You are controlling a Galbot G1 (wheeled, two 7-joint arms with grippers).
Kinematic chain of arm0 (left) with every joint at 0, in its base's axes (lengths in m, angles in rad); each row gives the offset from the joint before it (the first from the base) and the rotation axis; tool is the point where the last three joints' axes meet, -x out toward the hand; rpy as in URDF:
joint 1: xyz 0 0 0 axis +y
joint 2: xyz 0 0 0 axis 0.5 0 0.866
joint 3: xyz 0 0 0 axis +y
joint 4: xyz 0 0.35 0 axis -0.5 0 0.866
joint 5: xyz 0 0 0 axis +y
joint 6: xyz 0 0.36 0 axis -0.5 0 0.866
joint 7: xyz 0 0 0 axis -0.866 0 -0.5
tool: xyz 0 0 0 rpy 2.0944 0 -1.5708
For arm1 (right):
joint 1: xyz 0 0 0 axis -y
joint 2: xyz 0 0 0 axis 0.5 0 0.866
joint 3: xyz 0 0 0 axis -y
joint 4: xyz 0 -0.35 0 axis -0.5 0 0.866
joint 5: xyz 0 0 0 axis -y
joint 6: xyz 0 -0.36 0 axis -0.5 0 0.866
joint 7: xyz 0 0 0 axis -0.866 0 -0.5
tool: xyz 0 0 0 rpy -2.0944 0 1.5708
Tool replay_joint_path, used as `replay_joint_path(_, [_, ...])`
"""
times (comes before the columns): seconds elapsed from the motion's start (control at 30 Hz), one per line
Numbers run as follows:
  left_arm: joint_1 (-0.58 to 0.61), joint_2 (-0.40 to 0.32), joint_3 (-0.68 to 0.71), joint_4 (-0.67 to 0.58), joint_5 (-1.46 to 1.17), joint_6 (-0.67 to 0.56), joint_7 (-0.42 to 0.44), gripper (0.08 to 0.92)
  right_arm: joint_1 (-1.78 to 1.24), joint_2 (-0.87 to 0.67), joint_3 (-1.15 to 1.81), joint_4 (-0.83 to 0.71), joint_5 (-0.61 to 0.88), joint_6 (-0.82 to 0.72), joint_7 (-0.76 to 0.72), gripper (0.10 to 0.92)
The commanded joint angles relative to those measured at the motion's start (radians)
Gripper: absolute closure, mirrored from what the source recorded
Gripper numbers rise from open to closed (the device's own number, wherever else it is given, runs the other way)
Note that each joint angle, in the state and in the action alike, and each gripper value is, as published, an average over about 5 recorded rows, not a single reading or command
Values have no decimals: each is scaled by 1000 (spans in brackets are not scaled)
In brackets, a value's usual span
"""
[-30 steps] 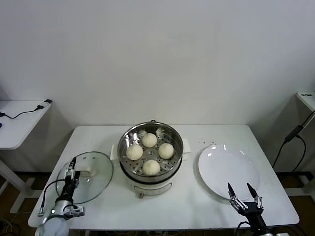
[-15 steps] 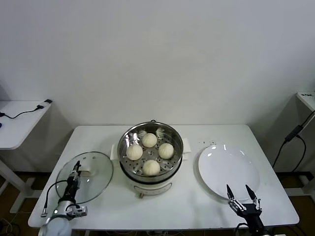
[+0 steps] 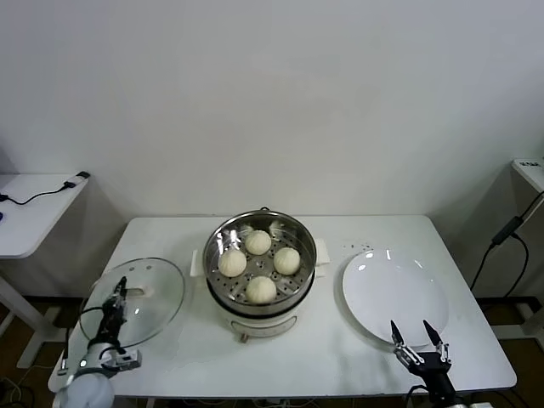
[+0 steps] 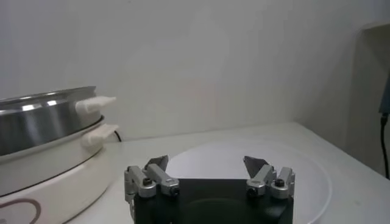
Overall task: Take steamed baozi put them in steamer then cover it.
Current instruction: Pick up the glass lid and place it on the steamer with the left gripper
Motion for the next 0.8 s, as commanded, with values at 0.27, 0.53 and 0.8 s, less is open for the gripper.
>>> replay_joint_path(0.27, [70,106,-54,-385,-248,196,223,858,-1,-19,2,-1,-29,4,0,203])
replay_joint_path(0.53, [31,249,-28,-632,-337,398,347,858,3,-19,10,6,-82,4,15,203])
replay_joint_path(0.8, [-92,255,346,-739,-230,611,394,858,12,-10,5,3,-104,13,14,203])
